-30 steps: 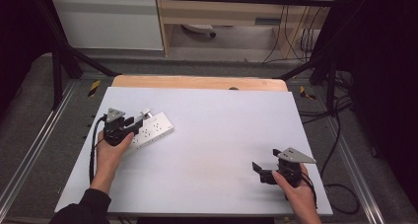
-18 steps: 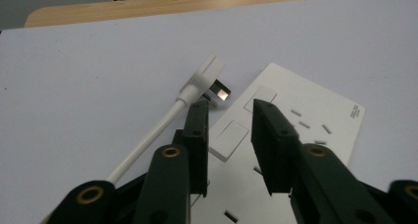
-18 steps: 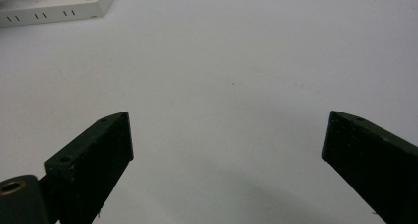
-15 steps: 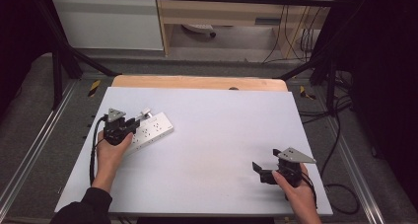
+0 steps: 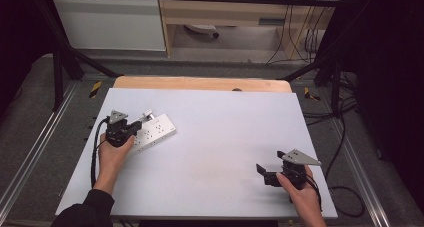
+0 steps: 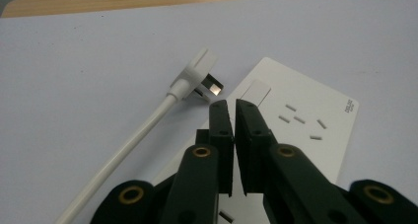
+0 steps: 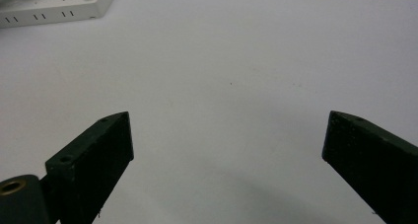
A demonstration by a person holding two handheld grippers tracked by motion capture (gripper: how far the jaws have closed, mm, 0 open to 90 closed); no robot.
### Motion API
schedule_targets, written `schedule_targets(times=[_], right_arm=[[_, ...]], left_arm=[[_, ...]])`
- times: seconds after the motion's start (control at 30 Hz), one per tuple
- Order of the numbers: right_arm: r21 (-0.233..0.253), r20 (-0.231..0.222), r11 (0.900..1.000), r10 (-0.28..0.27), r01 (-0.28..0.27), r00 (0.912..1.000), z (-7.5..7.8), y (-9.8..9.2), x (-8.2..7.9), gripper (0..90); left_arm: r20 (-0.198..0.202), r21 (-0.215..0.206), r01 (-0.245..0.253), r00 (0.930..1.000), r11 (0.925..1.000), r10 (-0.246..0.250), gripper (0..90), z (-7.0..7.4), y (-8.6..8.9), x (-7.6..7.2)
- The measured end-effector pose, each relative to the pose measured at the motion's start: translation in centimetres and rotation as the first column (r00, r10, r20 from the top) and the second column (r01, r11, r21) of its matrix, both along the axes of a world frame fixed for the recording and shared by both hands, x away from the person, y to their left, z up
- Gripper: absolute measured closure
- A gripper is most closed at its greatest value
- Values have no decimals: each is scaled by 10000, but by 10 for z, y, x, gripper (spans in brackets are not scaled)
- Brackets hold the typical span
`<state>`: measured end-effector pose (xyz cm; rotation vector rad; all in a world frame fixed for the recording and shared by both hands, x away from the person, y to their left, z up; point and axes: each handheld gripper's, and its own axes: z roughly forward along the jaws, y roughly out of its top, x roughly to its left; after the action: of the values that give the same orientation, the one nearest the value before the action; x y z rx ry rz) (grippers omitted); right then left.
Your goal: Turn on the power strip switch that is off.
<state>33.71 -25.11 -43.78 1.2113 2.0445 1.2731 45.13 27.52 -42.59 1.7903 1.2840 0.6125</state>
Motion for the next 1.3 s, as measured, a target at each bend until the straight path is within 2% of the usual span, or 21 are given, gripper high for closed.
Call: schedule_targets(times=[0.27,0.9,1.03,1.3], right_arm=[[-14,-8,10000,0,0,10000,0,0,0,56],[19,43,10000,-38,38,10000,1,-2,-1,56],[12,42,10000,-50,50,10000,1,-2,-1,56],[8,52,10000,-50,50,10000,1,-2,-1,56]], left_arm=[[-219,-349,4,9998,9994,-12,898,-4,4,4],[-480,-38,78,9988,10000,-79,898,-9,3,11],[-493,141,154,9987,9998,-146,898,-10,1,12],[-497,215,186,9986,9996,-175,898,-10,-1,12]])
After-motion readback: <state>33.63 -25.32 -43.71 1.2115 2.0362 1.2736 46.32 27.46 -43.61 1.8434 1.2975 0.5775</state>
